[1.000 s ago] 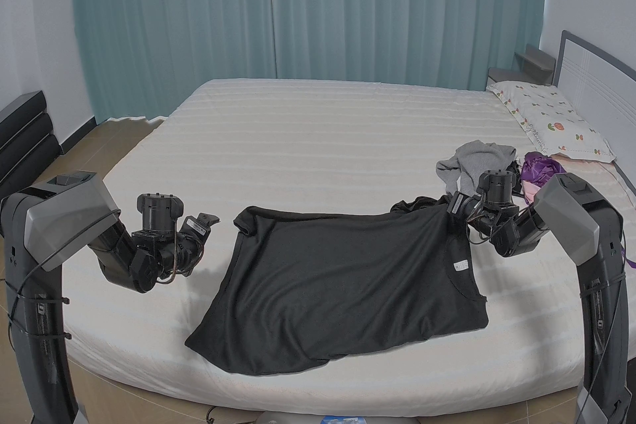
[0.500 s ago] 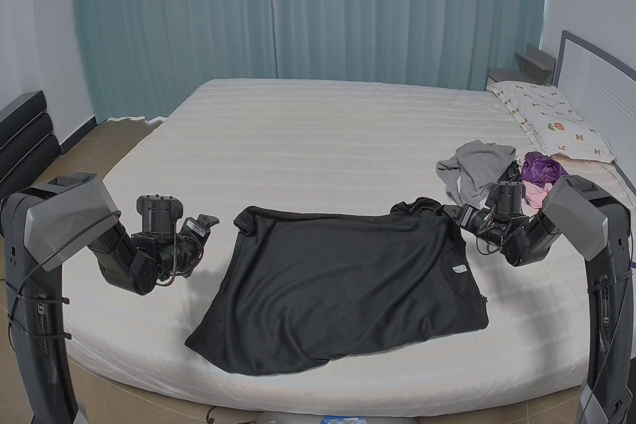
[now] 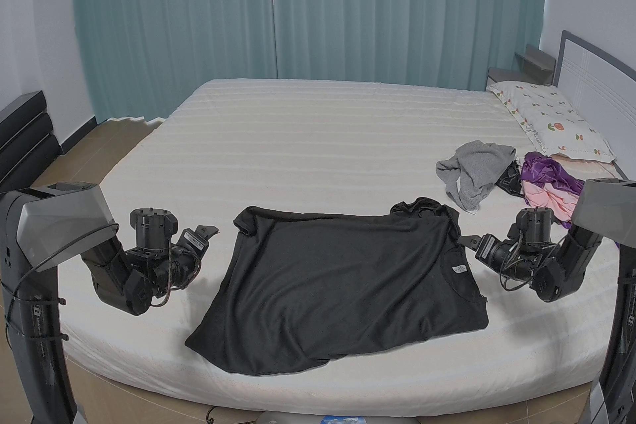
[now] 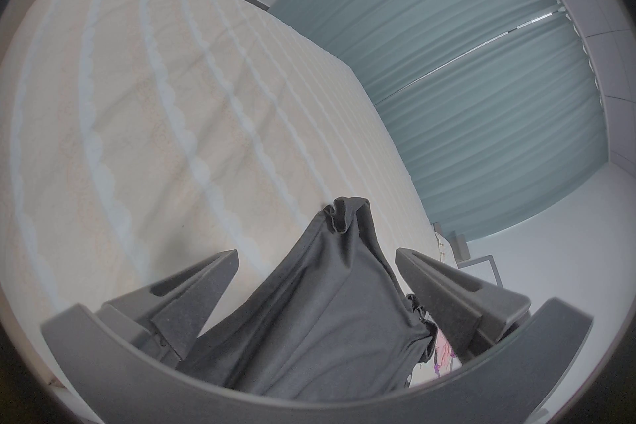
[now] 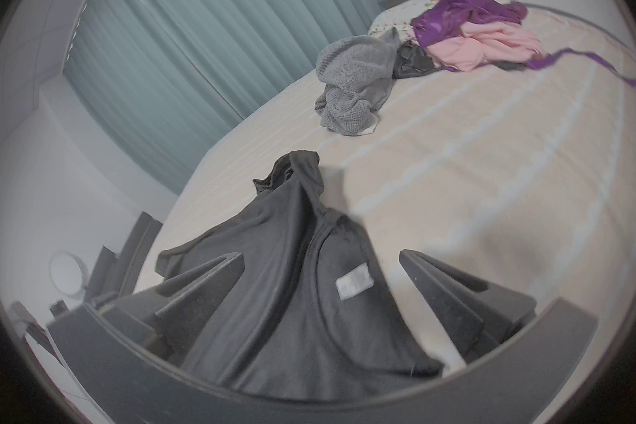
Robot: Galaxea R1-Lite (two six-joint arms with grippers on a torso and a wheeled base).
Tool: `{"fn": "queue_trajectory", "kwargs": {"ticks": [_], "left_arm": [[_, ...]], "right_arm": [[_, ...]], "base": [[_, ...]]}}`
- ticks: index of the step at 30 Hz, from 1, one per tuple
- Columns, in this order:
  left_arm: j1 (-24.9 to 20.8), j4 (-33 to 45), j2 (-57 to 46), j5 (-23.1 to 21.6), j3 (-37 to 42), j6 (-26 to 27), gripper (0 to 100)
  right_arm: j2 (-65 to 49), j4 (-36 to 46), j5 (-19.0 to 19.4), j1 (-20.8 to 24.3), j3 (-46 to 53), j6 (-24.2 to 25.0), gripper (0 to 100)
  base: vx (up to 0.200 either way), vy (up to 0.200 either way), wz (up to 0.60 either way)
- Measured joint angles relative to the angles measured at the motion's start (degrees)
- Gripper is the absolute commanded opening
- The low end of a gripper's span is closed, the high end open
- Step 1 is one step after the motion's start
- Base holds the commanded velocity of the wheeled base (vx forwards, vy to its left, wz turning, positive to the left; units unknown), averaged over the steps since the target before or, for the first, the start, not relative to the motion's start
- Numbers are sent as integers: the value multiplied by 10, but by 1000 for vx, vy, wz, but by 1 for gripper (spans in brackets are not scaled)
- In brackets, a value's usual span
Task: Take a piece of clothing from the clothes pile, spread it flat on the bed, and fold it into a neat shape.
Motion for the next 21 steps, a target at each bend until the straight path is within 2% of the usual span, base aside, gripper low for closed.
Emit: {"fn": "queue_trajectory", "kwargs": {"ticks": [3,13,21], "left_arm": [[-8,-6,-9,4,26,3,100],[-39,-10,-31,17,107,5,100],[-41,-9,-38,39,161,8,100]], "right_arm": [[-28,-14,2,8,41,26,100],[-55,-20,5,10,82,36,100],[-50,-39,4,9,89,36,100]], "base": [[-133,0,0],[-200,0,0],[0,0,0]]}}
